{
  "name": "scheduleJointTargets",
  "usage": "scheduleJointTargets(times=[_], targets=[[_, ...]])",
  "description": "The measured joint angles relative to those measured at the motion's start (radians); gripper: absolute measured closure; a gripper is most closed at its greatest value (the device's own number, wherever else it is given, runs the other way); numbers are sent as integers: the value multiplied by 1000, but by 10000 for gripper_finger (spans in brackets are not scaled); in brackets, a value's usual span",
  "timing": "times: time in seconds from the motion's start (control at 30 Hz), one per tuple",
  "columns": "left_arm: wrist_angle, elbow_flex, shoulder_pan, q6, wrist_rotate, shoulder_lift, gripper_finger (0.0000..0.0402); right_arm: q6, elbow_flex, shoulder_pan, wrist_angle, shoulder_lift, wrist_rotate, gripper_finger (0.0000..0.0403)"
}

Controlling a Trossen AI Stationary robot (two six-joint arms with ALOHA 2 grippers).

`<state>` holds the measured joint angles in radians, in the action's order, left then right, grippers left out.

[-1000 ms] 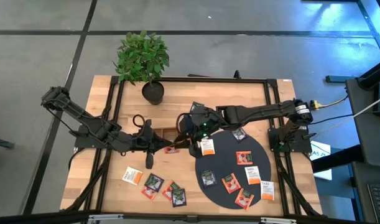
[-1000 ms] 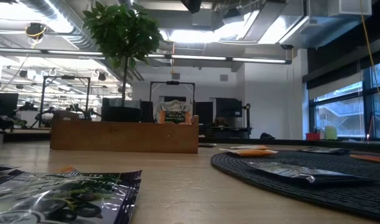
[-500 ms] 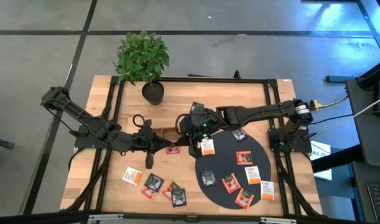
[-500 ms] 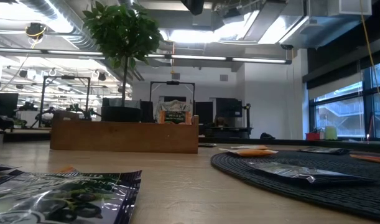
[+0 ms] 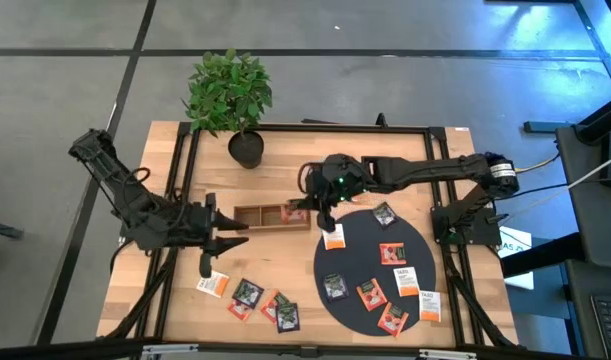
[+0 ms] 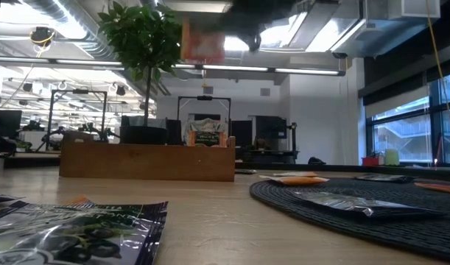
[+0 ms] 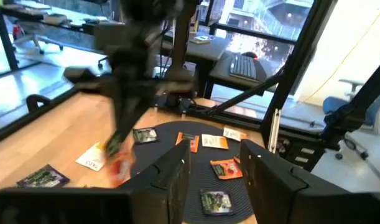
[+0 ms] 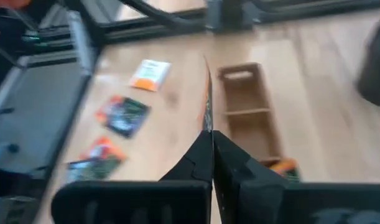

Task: Pick & Place Tea
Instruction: Put the orange tea bag into the right section of the wooden organizer

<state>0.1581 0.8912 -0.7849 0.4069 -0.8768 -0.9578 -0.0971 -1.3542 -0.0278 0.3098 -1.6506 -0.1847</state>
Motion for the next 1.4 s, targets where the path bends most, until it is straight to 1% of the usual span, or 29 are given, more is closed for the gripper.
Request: scheduleJointTargets(times=[0.17,0.4,0.57,0.77,1.27,1.4], targets=[[4,0,-21,-20,-22,-26,267,76,138,-60,-179,-38,1,399],[5,0,-5,-19,-31,-70,265,154,219,-98,-271,-98,0,399],[4,0,8,-20,-48,-101,269,188,222,-103,-295,-145,0,399],[4,0,15,-18,-45,-121,268,204,221,-103,-315,-175,21,387],[3,0,15,-19,-46,-125,269,207,221,-103,-297,-188,21,382],[3,0,15,-19,-46,-125,266,209,221,-102,-298,-188,50,381]])
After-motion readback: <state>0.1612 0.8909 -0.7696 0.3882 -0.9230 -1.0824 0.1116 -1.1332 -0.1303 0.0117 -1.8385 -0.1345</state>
